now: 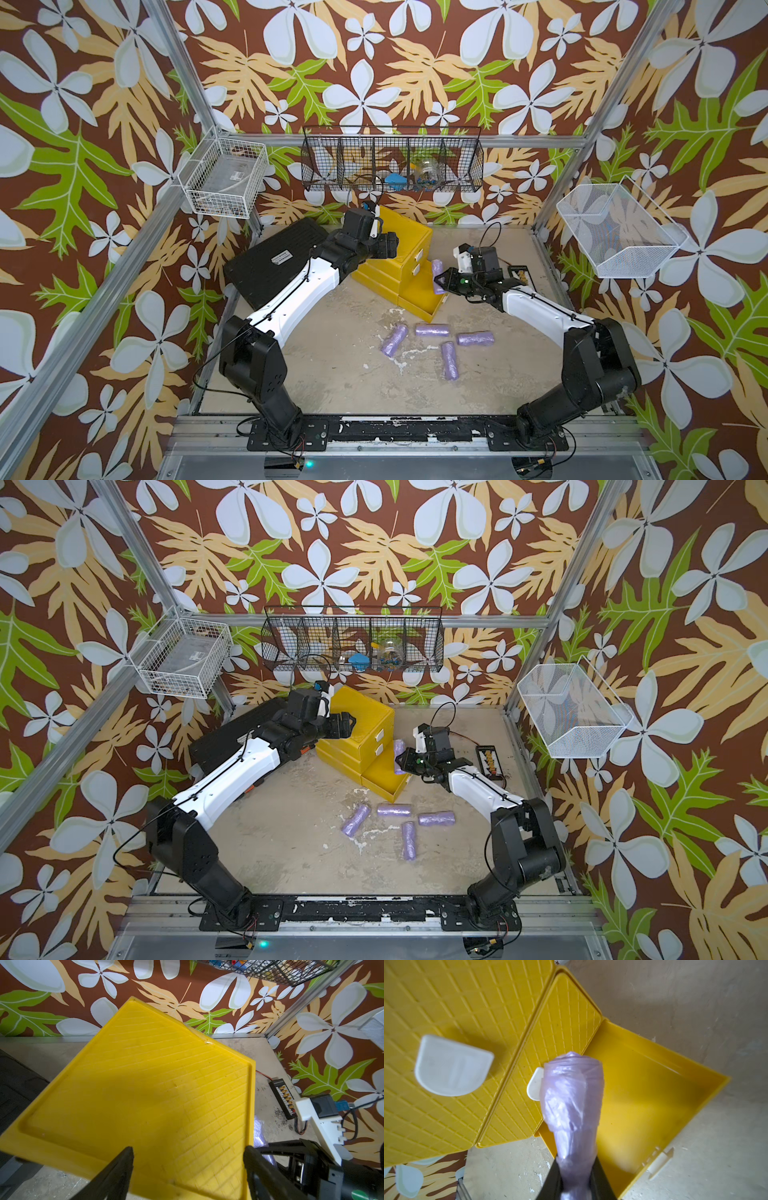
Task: Sort the rolls of trash bags by color and place them into the drawer
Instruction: Place the roll of trash bags in the drawer.
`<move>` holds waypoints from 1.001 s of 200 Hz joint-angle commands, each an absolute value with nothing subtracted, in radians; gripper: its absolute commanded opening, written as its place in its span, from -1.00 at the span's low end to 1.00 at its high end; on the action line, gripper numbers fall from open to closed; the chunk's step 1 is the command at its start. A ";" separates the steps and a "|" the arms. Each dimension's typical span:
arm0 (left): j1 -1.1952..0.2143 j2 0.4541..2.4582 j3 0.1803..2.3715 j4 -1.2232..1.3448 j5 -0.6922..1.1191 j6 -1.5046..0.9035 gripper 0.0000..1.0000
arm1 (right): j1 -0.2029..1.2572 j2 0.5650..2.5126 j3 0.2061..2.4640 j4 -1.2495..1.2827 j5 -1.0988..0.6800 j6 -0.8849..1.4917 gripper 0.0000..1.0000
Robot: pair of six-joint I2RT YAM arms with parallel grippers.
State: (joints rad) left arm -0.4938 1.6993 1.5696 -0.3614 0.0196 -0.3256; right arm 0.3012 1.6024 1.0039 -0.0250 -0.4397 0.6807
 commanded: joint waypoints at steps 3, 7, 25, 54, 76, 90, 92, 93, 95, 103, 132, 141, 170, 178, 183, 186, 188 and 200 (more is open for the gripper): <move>-0.494 1.744 1.591 -0.393 -0.003 -0.293 0.67 | 0.307 1.632 0.994 0.092 -0.471 0.785 -0.56; -0.494 1.749 1.588 -0.393 -0.005 -0.294 0.67 | 0.308 1.639 0.995 0.095 -0.472 0.787 -0.54; -0.495 1.759 1.571 -0.389 0.002 -0.298 0.65 | 0.309 1.658 0.998 0.095 -0.481 0.783 -0.42; -0.494 1.752 1.530 -0.372 0.010 -0.307 0.65 | 0.309 1.653 0.984 0.088 -0.479 0.760 -0.17; -0.494 1.744 1.511 -0.363 0.017 -0.312 0.65 | 0.310 1.626 0.979 0.066 -0.465 0.729 -0.02; -0.494 1.743 1.506 -0.361 0.018 -0.312 0.64 | 0.309 1.602 0.980 0.046 -0.460 0.701 0.04; -0.493 1.743 1.506 -0.361 0.018 -0.313 0.64 | 0.310 1.597 0.980 0.042 -0.458 0.697 0.05; -0.494 1.742 1.506 -0.361 0.018 -0.312 0.65 | 0.310 1.596 0.981 0.039 -0.458 0.694 0.05; -0.494 1.741 1.505 -0.361 0.018 -0.312 0.64 | 0.310 1.592 0.980 0.035 -0.455 0.690 0.06; -0.494 1.742 1.506 -0.361 0.018 -0.312 0.64 | 0.310 1.573 0.982 0.013 -0.450 0.669 0.06; -0.494 1.741 1.519 -0.362 0.033 -0.313 0.64 | 0.310 1.468 0.947 -0.071 -0.417 0.591 0.05; -0.494 1.741 1.522 -0.362 0.039 -0.315 0.64 | 0.310 1.427 0.927 -0.103 -0.403 0.564 0.05; -0.494 1.734 1.519 -0.355 0.046 -0.321 0.65 | 0.309 1.291 0.839 -0.197 -0.354 0.500 0.05; -0.494 1.733 1.517 -0.353 0.046 -0.322 0.65 | 0.310 1.257 0.813 -0.211 -0.349 0.497 0.05; -0.494 1.735 1.518 -0.351 0.046 -0.323 0.65 | 0.310 1.239 0.800 -0.222 -0.348 0.494 0.05; -0.494 1.735 1.519 -0.351 0.047 -0.325 0.64 | 0.309 1.230 0.790 -0.229 -0.349 0.493 0.05; -0.494 1.736 1.519 -0.350 0.047 -0.325 0.64 | 0.310 1.222 0.785 -0.232 -0.350 0.493 0.05; -0.494 1.738 1.522 -0.348 0.048 -0.325 0.64 | 0.310 1.187 0.748 -0.252 -0.356 0.492 0.05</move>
State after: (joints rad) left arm -0.4938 1.7332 1.5230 -0.2474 0.0177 -0.2955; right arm 0.3088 1.2419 0.7994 -0.1745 -0.3840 0.5343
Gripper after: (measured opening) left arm 0.823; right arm 0.523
